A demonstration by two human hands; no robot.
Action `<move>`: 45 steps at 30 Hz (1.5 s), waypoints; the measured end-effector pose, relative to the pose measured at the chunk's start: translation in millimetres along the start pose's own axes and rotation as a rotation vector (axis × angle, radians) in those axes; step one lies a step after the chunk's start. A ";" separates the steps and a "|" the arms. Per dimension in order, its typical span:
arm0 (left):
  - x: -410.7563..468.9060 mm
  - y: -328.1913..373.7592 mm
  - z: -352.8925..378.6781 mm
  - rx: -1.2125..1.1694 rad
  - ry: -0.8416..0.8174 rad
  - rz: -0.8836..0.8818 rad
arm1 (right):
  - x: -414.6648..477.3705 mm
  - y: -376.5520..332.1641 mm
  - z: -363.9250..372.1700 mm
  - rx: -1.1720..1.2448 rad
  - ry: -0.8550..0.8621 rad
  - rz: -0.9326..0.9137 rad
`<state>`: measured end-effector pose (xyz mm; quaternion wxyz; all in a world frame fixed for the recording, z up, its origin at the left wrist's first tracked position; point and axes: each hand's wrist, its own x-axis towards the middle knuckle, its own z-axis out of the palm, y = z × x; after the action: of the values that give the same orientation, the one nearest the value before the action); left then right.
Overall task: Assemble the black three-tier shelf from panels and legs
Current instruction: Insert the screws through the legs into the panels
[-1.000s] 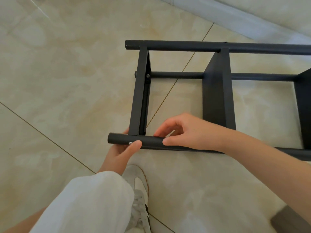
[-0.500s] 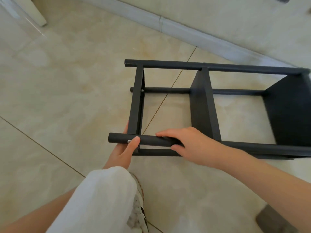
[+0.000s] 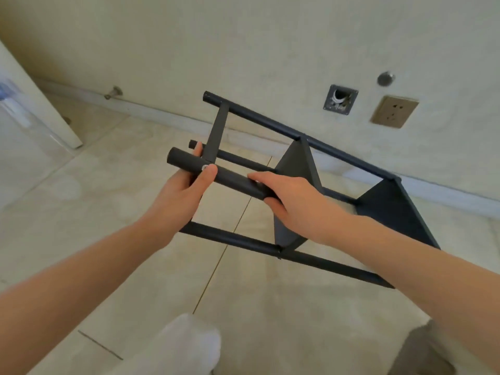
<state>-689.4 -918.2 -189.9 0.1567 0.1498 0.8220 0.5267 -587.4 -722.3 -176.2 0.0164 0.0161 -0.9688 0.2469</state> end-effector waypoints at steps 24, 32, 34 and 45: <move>-118.6 220.0 64.8 0.286 0.185 0.692 | -147.9 -34.4 -107.8 0.597 0.390 0.361; -150.3 199.8 90.4 0.142 0.306 0.498 | -170.8 -39.6 -113.4 0.697 0.438 0.447; -146.8 194.4 91.5 0.206 0.137 0.321 | -174.4 -38.9 -112.8 0.709 0.442 0.463; -137.5 201.5 112.1 0.040 -0.022 0.248 | -168.2 -32.9 -117.1 0.661 0.378 0.483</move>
<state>-501.9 -802.2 -36.7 0.0962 0.2592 0.8055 0.5241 -415.3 -691.3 -64.4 0.1291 -0.2518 -0.7938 0.5384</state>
